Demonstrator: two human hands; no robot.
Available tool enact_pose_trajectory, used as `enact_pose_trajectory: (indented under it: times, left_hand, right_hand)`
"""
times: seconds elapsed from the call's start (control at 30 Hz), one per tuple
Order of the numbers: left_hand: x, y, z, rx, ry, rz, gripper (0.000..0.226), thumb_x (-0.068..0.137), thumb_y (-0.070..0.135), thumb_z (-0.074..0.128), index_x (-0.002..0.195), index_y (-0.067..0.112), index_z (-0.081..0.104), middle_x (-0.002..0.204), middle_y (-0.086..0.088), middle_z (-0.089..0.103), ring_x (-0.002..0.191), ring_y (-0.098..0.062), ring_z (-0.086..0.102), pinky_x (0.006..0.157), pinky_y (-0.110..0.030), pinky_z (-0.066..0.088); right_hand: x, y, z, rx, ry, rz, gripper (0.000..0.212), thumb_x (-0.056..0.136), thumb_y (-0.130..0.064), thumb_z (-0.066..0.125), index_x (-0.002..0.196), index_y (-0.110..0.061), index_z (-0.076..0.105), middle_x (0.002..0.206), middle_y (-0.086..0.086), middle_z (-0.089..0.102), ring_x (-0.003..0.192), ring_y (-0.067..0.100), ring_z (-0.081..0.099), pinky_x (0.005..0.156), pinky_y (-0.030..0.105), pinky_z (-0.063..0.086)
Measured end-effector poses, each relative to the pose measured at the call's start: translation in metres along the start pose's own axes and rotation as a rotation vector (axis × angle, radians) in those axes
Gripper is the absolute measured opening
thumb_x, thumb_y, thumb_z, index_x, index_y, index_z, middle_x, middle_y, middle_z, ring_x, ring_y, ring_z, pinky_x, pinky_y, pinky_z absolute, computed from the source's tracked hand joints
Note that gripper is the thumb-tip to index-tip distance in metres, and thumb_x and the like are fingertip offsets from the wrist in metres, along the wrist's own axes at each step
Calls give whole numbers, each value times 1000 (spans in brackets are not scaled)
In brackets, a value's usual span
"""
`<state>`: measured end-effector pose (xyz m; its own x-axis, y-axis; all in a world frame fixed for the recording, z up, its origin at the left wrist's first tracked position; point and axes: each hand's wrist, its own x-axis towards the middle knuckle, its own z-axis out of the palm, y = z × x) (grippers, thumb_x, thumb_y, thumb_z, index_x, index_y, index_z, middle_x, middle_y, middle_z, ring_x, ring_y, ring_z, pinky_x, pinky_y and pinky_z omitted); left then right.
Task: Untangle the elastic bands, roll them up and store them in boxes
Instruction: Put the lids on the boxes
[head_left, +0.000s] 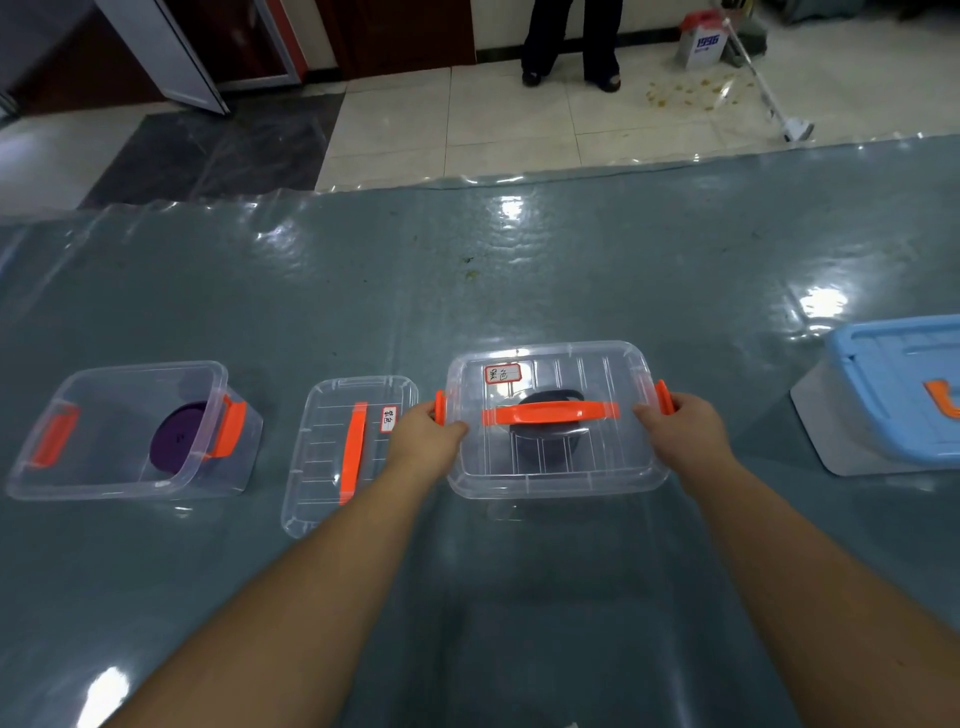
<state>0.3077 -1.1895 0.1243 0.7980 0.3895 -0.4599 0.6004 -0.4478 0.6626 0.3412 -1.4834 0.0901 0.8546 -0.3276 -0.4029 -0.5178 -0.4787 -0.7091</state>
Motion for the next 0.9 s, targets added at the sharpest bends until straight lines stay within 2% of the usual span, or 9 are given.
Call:
enact_pose_trajectory:
  times: [0.13,0.23,0.3,0.37,0.47,0.6,0.73,0.8,0.9]
  left_hand:
    - [-1,3,7,-17,56,-3,27,94,14,67,120,16,74,110,-6,77,96,-27,72,91,-41,59]
    - [-2,7,12,86,103,36,16,93,14,65,103,15,77,93,-5,77,89,-29,71,77,-34,56]
    - [-2,7,13,122,127,44,13,94,14,64,98,16,76,89,-5,75,86,-28,70,71,-30,50]
    - [-2,7,14,125,123,43,13,95,15,64,98,18,76,88,-3,75,85,-27,70,69,-29,48]
    - [0,4,15,141,119,57,13,97,17,64,100,20,76,89,-3,75,84,-26,70,69,-30,49]
    - [1,3,17,149,124,72,14,98,18,64,105,19,76,90,0,73,85,-24,69,70,-31,48]
    - [0,1,18,161,138,86,16,98,19,64,109,18,76,92,-2,74,83,-23,67,72,-30,48]
    - [0,-1,18,152,135,93,18,98,19,64,112,18,76,96,-3,76,83,-22,66,73,-30,47]
    - [0,-2,16,154,118,104,19,100,20,63,115,17,75,99,-3,76,85,-21,67,74,-30,49]
  right_hand:
    - [1,2,-1,-32,3,-18,22,94,-31,70,102,-11,70,93,7,71,92,32,69,90,49,58]
    - [2,2,0,-102,30,-68,32,95,-31,69,118,-10,68,95,4,66,91,28,63,84,37,50]
    - [1,1,0,-123,37,-85,33,95,-31,69,119,-9,68,95,4,64,90,27,61,81,34,45]
    - [1,2,1,-125,36,-92,30,96,-31,68,115,-8,68,93,4,64,90,29,63,78,34,44]
    - [-2,-2,2,-150,64,-101,23,97,-26,66,109,-6,69,91,6,63,85,28,56,77,31,39]
    - [-5,-8,11,-124,145,-67,18,96,-15,63,111,-7,71,101,12,69,87,28,55,78,30,38]
    - [-10,-7,21,-163,216,-101,13,99,-13,58,103,-12,70,87,4,60,86,32,56,75,30,36]
    - [-12,-6,21,-172,223,-111,12,99,-13,57,98,-12,68,85,5,61,82,31,53,73,31,36]
    - [-11,-5,19,-211,198,-141,13,99,-13,56,95,-10,67,84,9,65,81,33,57,72,33,38]
